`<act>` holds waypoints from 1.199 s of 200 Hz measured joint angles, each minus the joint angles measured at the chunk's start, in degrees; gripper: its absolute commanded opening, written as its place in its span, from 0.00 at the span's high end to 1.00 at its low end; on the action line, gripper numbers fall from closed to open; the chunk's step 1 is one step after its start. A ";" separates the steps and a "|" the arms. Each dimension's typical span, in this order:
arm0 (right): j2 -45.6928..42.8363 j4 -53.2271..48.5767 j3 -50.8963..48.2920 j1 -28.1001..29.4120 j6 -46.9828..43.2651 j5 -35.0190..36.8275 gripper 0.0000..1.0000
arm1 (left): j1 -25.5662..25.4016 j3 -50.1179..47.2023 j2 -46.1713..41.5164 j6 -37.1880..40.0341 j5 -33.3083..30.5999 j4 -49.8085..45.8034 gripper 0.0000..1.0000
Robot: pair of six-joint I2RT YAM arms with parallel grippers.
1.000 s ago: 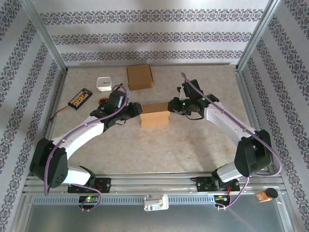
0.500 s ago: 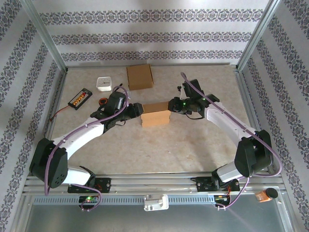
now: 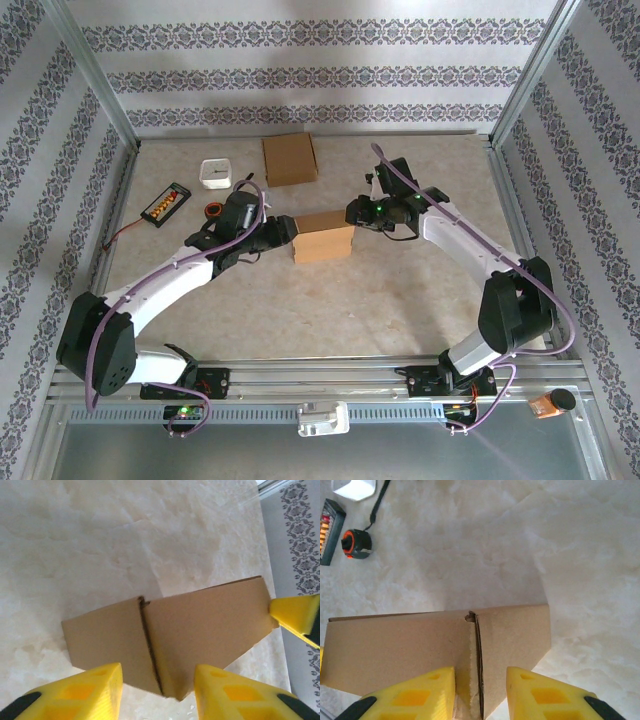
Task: Fold the paper box
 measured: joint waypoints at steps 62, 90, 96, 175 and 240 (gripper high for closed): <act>-0.68 4.00 -2.67 0.04 -0.20 -1.38 0.76 | -0.33 -2.54 0.04 -1.25 -0.07 4.07 0.83; -1.36 4.04 -3.04 0.09 -1.38 -0.13 0.76 | -0.33 -3.23 -0.31 -1.31 -0.33 4.79 0.83; -1.46 3.98 -3.04 0.20 -1.57 0.35 0.76 | -0.33 -3.23 -0.31 -1.31 -0.37 4.79 0.83; -12.98 -4.81 -10.91 3.26 -3.26 1.33 0.73 | -5.73 -6.01 -6.73 -1.70 -0.17 -3.26 0.64; -33.42 -14.10 -19.56 3.41 -3.50 6.38 0.26 | -9.44 -10.03 -18.12 -4.31 -6.73 -14.27 0.42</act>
